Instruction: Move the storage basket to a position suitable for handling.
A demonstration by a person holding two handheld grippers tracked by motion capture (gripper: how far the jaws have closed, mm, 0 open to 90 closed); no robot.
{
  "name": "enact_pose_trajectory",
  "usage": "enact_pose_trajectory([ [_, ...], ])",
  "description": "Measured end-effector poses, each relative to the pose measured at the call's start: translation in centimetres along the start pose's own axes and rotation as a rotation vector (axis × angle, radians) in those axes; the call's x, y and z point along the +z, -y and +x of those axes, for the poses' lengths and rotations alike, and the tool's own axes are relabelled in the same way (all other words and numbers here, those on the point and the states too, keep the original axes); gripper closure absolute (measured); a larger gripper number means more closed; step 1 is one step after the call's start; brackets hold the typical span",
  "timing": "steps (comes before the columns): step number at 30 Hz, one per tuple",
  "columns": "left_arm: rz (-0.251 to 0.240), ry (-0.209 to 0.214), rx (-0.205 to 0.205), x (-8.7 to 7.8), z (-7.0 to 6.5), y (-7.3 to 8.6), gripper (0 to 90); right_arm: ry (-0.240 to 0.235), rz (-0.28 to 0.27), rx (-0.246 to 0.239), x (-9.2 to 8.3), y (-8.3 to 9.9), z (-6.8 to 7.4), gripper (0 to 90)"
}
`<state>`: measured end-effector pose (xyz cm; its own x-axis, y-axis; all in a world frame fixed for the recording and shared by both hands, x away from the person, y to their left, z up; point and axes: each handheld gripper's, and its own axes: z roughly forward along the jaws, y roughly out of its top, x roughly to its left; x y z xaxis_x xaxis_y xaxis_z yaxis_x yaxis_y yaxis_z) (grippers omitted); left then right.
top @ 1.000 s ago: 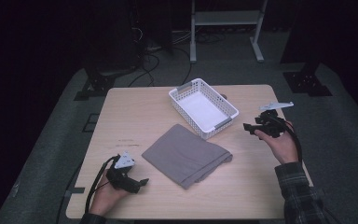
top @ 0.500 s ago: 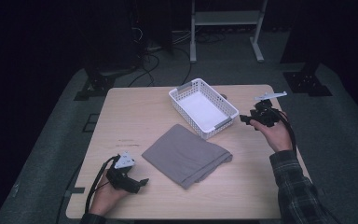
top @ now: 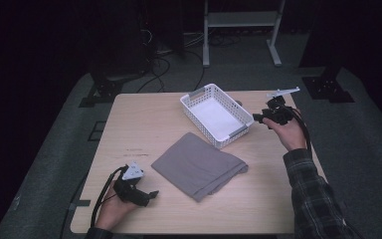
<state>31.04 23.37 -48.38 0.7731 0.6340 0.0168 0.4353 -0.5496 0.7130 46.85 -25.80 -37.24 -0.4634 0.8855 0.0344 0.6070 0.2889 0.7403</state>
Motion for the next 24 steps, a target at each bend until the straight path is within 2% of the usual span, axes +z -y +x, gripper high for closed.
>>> enact_pose_trajectory([
  [8,0.000,0.001,0.002,0.0,0.0,0.0,0.0,-0.011,0.039,-0.003,1.9,-1.0,-0.3,54.9],
  [12,0.000,0.001,0.002,0.0,0.0,0.0,0.0,-0.015,0.036,-0.003,2.9,-1.2,-0.4,57.4],
  [24,0.000,0.003,0.004,0.0,0.0,0.0,0.0,-0.015,0.081,-0.014,5.6,-1.6,-0.5,64.8],
])
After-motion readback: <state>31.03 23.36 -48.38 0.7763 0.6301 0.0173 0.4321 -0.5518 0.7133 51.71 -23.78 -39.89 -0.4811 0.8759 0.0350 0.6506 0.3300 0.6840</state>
